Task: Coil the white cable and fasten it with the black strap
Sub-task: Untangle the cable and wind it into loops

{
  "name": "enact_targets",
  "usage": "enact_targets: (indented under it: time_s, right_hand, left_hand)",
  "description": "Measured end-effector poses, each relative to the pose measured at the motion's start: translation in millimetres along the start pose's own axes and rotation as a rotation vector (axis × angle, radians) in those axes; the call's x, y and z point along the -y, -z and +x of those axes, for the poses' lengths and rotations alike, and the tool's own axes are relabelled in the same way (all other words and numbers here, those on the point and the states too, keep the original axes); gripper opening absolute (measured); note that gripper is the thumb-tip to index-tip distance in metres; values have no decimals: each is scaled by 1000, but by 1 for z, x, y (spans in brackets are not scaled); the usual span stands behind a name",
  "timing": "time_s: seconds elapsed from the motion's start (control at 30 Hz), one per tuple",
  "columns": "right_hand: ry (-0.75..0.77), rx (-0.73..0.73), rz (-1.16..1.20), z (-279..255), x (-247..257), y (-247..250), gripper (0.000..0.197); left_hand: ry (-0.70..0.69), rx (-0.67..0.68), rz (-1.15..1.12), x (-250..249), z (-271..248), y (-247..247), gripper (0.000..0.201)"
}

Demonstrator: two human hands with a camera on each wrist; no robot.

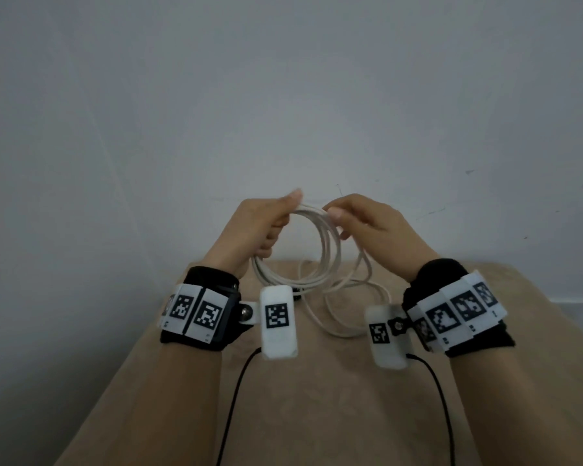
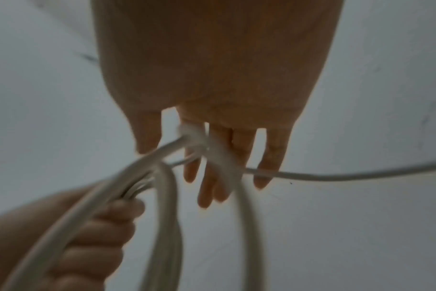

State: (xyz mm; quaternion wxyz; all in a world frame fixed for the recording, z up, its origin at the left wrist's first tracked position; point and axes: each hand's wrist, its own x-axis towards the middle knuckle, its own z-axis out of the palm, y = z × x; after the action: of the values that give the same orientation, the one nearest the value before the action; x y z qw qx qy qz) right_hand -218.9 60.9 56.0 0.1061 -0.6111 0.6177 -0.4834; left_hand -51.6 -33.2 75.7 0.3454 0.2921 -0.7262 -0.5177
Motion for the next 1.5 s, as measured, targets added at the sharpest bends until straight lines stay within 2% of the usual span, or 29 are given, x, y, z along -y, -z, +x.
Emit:
enact_targets:
  time_s: [0.1,0.23,0.3,0.4,0.47,0.57,0.63,0.67,0.8,0.9,1.0,1.07,1.2,1.27,1.37,1.5]
  right_hand:
    - [-76,-72,120,1,-14,13,24]
    - [-125,32,53,2,-25,13,30]
    - [-128,62,28,2,-24,8,21]
    - [-109,-28,8,2,-15,2,7]
    - [-144,5,94,1,-8,1,22]
    - [-242,249,176,-2,1,-6,49]
    - [-257,299,213,-2,2,-14,70]
    - [-258,293,237,-2,3,-18,71]
    - [-294,250,359,0,2,-26,36]
    - [-323,99,415,2,-7,-18,43]
    - [-308,-144,264,3,-15,-8,45]
    - [-281,-224,197,2,-16,-4,45]
    - [-269,-190,351,3,-17,3,41]
    - [-287,-162,353,3,-19,8,39]
    - [-334,-185,417,3,-22,8,36]
    - [-366,-199,717,5,-16,2,10]
  left_hand:
    - [24,-83,-79,1,2,12,50]
    - [19,-158,-94,2,3,15,50]
    - [17,-184,-100,3,4,14,50]
    - [13,-242,-131,3,4,16,49]
    - [8,-284,-154,3,4,19,47]
    - [2,-325,-182,3,5,21,46]
    - [6,-335,-184,4,5,21,45]
    - [10,-339,-180,4,5,20,45]
    - [21,-357,-178,4,4,23,43]
    - [32,-398,-164,6,3,31,42]
    - [51,-418,-173,10,3,38,42]
    - [63,-419,-190,12,4,40,43]
    - [91,-426,-210,14,6,42,43]
    - [100,-450,-230,15,6,45,42]
    - [112,-466,-261,16,6,48,42]
    - [118,-447,-254,16,7,45,42]
